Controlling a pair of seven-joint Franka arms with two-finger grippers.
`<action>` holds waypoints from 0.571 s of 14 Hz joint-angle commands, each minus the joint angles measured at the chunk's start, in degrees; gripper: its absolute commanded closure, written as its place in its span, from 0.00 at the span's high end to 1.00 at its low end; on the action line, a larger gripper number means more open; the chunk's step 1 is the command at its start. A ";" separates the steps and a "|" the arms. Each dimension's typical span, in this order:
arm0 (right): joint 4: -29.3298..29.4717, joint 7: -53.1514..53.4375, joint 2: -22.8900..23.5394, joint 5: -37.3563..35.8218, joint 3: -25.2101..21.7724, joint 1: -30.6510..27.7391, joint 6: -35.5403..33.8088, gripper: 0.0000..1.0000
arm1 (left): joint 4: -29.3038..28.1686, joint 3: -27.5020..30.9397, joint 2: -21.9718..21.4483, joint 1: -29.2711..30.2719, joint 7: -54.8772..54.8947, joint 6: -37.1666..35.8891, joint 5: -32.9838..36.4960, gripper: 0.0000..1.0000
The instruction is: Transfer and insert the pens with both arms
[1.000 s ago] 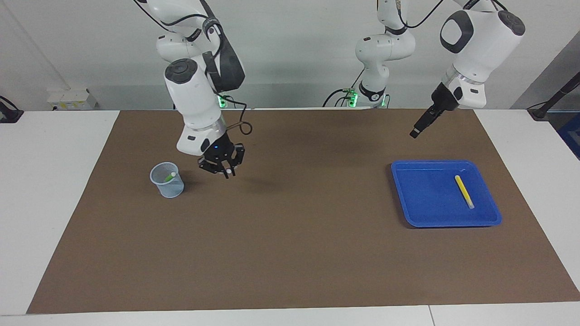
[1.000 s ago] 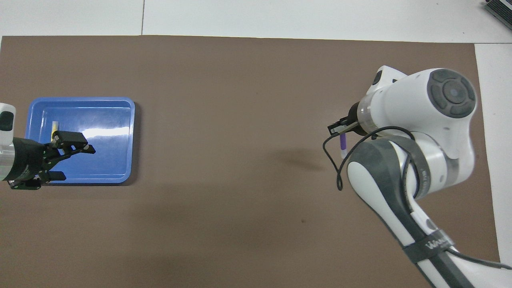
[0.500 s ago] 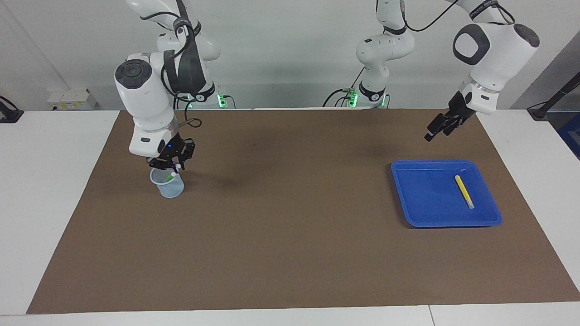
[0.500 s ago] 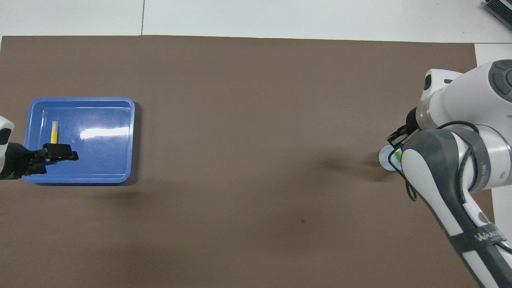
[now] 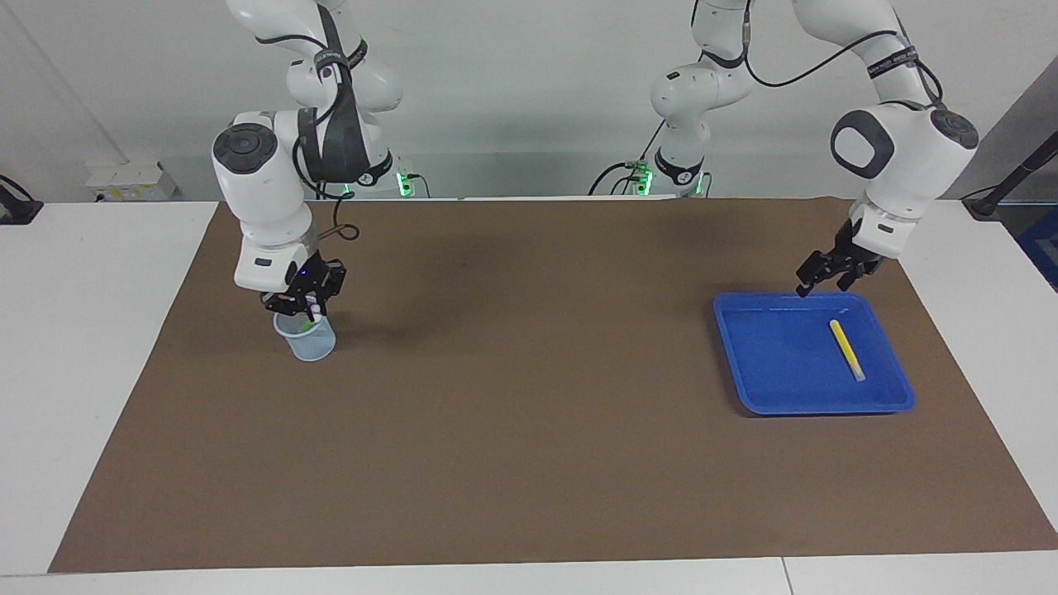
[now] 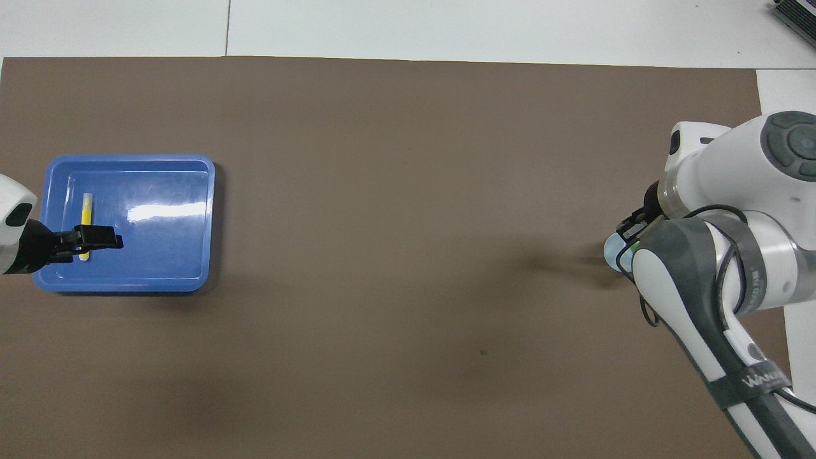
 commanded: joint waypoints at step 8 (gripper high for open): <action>-4.57 -0.82 -2.24 -0.98 0.84 -2.20 5.04 1.00 | 6.64 -0.44 12.57 2.45 9.27 9.30 4.15 0.95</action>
